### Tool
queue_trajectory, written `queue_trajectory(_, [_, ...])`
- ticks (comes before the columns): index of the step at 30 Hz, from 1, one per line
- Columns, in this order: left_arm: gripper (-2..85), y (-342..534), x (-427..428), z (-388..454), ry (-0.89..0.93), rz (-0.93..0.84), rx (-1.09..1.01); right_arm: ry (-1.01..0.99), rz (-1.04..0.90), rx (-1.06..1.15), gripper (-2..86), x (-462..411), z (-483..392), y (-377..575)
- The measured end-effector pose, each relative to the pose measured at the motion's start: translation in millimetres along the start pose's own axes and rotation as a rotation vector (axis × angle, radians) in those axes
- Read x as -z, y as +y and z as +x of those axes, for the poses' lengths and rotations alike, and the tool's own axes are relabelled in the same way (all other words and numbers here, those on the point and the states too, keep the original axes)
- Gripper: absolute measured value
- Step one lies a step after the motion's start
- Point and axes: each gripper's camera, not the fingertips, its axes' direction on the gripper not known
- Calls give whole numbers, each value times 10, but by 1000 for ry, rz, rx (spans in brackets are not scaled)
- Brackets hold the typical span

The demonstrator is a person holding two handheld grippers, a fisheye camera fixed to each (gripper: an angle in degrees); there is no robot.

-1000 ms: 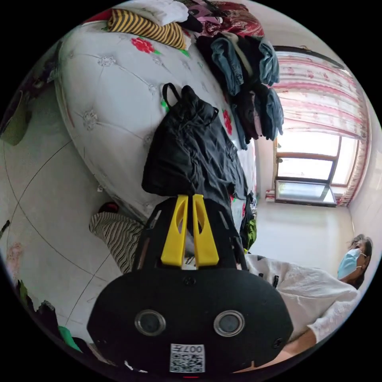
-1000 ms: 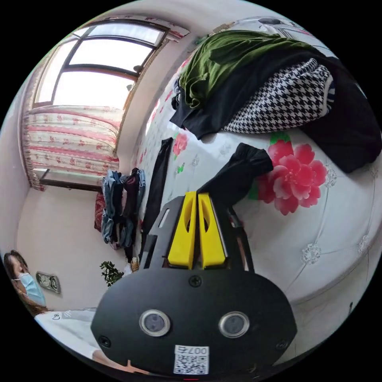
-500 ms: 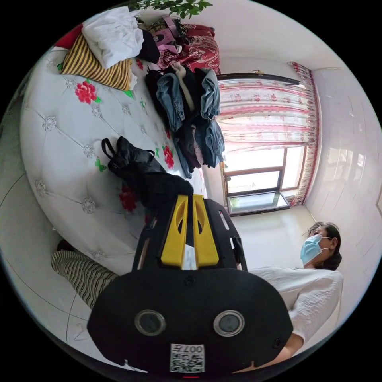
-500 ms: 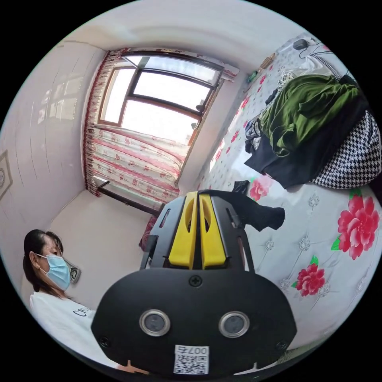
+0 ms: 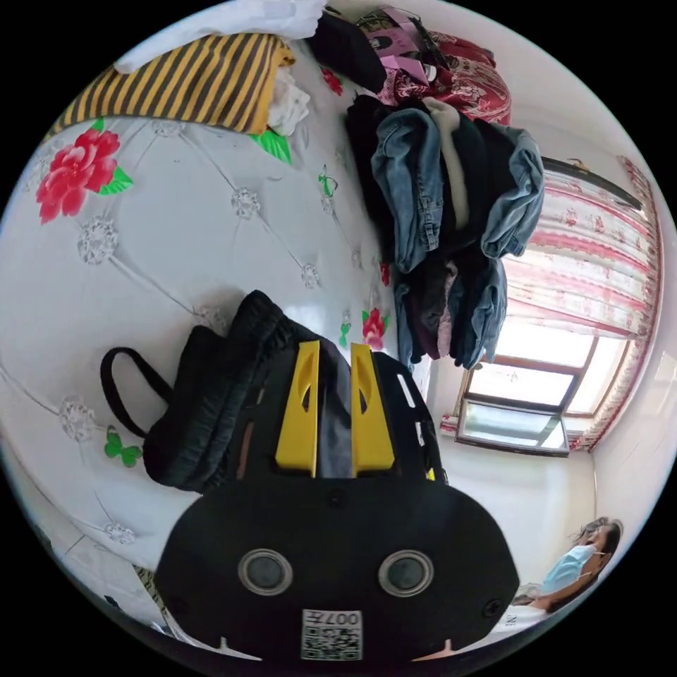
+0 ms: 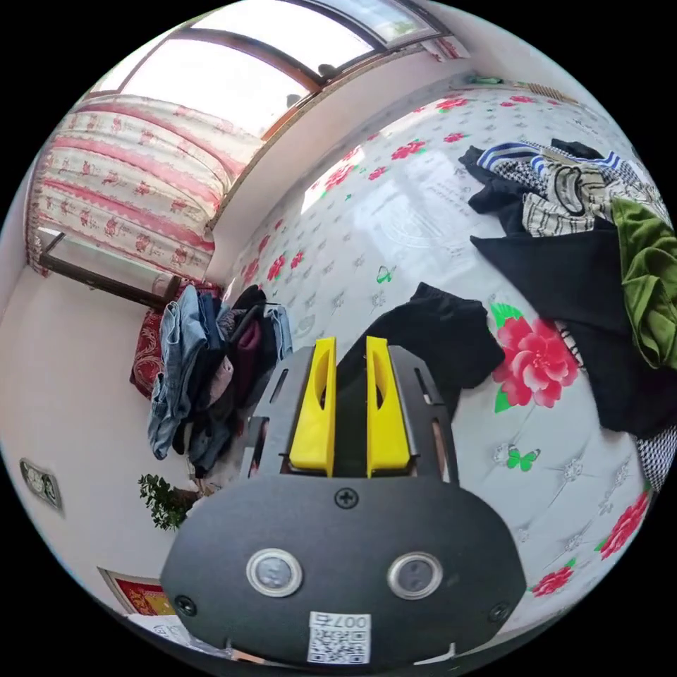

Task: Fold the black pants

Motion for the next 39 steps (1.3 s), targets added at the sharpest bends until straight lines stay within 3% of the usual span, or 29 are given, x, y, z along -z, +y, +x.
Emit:
queue_trajectory(3, [72, 9, -50, 230, -74, -18, -144, -102, -83, 126, 48, -398, -16, 321])
queue_trajectory(5, [74, 143, -39, 332, -154, -38, -235, -122, -234, 294, 55, -635, 7, 841])
queue_trajectory(11, [84, 1022, -263, 730, -348, -150, -524, -160, -598, 519, 68, -850, 220, 2270])
queue_trajectory(16, [109, 2373, -1561, 1503, -297, -523, -1000, -186, -708, 617, 72, -1052, 165, 2637])
queue_trajectory(20, [96, 3083, -2469, 1894, -367, -602, -1286, -279, -668, 602, 71, -1171, 47, 2321])
queue_trajectory(22, [37, 3196, -2971, 1986, -491, -612, -1390, -279, -653, 622, 70, -1181, -33, 2183])
queue_trajectory(24, [4, 3069, -3153, 2059, -547, -632, -1363, -270, -623, 655, 70, -1117, -92, 2074])
queue_trajectory(28, [-8, 2548, -3006, 2115, -291, -688, -1167, -241, -604, 725, 71, -918, 2, 2009])
queue_trajectory(31, [-9, 2344, -2931, 2041, -264, -654, -1053, -216, -678, 808, 69, -924, 106, 2179])
queue_trajectory(39, [-8, 2431, -3158, 2239, -206, -664, -1012, -189, -710, 1203, 58, -1047, -388, 2513])
